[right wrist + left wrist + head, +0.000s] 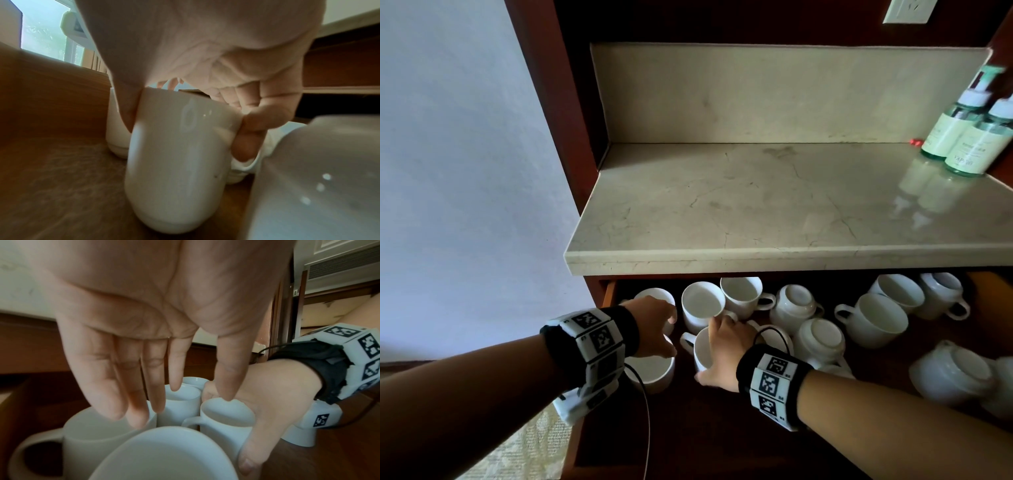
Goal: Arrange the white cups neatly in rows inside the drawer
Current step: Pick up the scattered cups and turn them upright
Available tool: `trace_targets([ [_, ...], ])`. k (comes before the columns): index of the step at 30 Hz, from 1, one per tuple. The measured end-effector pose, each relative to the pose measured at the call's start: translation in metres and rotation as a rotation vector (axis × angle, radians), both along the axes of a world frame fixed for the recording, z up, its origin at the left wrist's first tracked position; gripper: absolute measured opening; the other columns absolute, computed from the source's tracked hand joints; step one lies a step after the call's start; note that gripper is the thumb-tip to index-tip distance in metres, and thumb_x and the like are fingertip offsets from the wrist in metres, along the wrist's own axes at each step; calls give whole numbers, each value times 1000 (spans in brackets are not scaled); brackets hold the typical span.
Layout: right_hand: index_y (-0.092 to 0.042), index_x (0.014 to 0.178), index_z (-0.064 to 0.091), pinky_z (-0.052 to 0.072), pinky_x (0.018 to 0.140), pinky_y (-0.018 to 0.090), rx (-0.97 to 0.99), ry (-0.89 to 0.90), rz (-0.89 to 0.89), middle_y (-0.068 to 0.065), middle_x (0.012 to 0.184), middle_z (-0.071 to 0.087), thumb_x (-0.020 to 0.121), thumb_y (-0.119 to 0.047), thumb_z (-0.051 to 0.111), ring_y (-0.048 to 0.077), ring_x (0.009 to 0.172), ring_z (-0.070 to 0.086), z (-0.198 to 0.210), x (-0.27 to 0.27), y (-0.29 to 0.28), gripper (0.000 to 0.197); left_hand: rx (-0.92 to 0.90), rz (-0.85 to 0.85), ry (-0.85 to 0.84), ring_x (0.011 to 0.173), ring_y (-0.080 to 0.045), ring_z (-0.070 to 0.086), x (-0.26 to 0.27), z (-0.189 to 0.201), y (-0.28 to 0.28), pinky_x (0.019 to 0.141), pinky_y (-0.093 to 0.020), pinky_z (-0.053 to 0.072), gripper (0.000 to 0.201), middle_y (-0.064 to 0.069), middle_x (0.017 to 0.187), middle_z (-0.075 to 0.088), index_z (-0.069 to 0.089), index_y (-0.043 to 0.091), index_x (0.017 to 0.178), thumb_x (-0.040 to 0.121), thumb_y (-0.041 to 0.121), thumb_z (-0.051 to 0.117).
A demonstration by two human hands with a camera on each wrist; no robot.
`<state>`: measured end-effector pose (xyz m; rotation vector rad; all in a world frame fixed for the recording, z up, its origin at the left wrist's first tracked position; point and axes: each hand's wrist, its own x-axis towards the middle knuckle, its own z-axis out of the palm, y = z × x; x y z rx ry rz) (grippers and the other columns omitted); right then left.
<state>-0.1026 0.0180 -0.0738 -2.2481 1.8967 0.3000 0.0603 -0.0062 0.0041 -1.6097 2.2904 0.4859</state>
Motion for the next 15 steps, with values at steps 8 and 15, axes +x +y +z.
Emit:
trace_targets([
  [8, -12, 117, 38, 48, 83, 40, -28, -41, -48, 12, 116, 50, 61, -62, 65, 31, 102, 54, -5, 7, 2, 79, 44, 34, -4, 111, -16, 58, 7, 1, 2, 94, -36, 51, 60, 4, 119, 62, 52, 26, 127, 73, 51, 65],
  [15, -8, 125, 36, 45, 90, 41, -31, -46, -27, 12, 125, 46, 67, -64, 66, 31, 110, 50, -2, 6, 3, 86, 56, 28, 4, 111, -16, 58, 1, 2, 4, 95, -35, 50, 58, 5, 118, 61, 52, 25, 125, 75, 51, 65],
])
